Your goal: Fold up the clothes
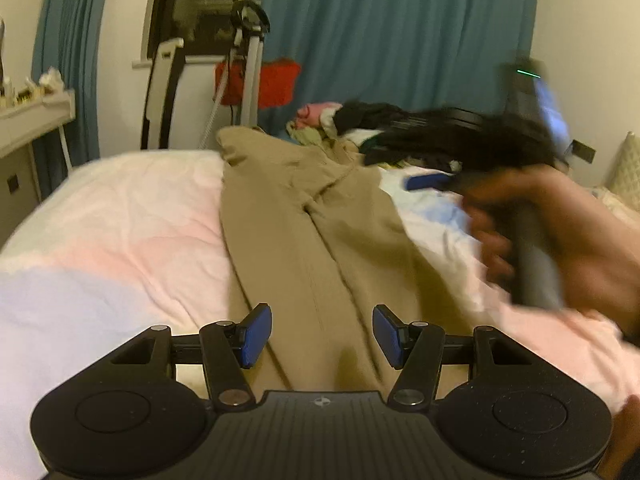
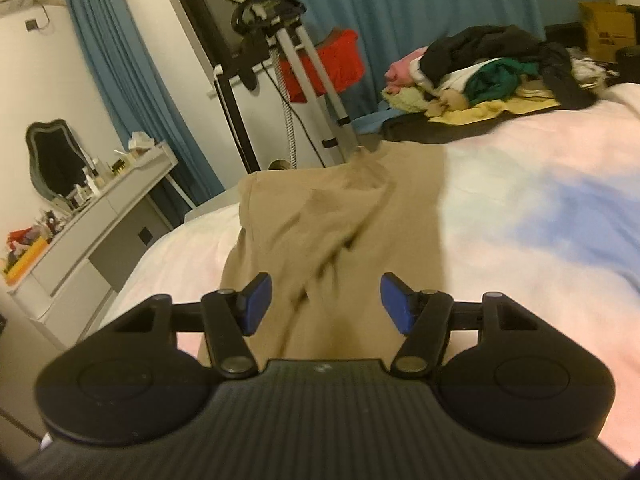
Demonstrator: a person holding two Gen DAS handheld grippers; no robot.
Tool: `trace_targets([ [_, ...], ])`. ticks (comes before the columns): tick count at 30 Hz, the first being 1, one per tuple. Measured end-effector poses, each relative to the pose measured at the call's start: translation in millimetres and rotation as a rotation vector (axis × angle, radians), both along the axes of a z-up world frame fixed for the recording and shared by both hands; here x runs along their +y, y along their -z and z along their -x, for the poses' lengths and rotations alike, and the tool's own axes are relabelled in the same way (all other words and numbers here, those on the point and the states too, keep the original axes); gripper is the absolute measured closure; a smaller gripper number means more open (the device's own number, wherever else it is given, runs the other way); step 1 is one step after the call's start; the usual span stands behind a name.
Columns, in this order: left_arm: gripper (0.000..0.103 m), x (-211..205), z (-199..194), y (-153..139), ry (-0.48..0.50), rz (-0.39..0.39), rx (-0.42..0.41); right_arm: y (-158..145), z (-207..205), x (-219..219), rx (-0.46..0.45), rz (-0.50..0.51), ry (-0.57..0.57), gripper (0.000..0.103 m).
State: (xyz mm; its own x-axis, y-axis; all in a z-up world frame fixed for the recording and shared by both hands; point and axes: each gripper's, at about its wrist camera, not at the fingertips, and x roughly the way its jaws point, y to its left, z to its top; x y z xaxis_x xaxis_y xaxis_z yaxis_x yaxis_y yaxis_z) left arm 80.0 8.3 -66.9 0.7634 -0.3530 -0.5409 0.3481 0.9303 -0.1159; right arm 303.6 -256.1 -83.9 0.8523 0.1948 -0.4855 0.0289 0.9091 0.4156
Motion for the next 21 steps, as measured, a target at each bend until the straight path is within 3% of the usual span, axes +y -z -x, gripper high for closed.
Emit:
trace_targets([
  [4, 0.044, 19, -29, 23, -0.042, 0.096, 0.09, 19, -71, 18, 0.042, -0.029, 0.037, 0.038],
  [10, 0.044, 40, -50, 31, -0.136, 0.148, 0.081, 41, -116, 37, 0.034, 0.051, 0.08, 0.039],
  [11, 0.044, 44, -50, 34, -0.148, 0.169, 0.094, 41, -114, 37, 0.015, 0.07, 0.097, 0.054],
  [12, 0.044, 47, -52, 37, -0.158, 0.186, 0.109, 39, -113, 37, 0.004, 0.09, 0.115, 0.087],
  [13, 0.044, 50, -55, 39, -0.169, 0.201, 0.124, 38, -111, 36, -0.003, 0.11, 0.134, 0.098],
  [17, 0.044, 62, -61, 37, -0.196, 0.257, 0.141, 28, -93, 23, -0.085, 0.128, 0.183, 0.098],
  [21, 0.044, 63, -58, 34, -0.198, 0.246, 0.124, 29, -83, 2, -0.101, 0.125, 0.239, 0.098],
])
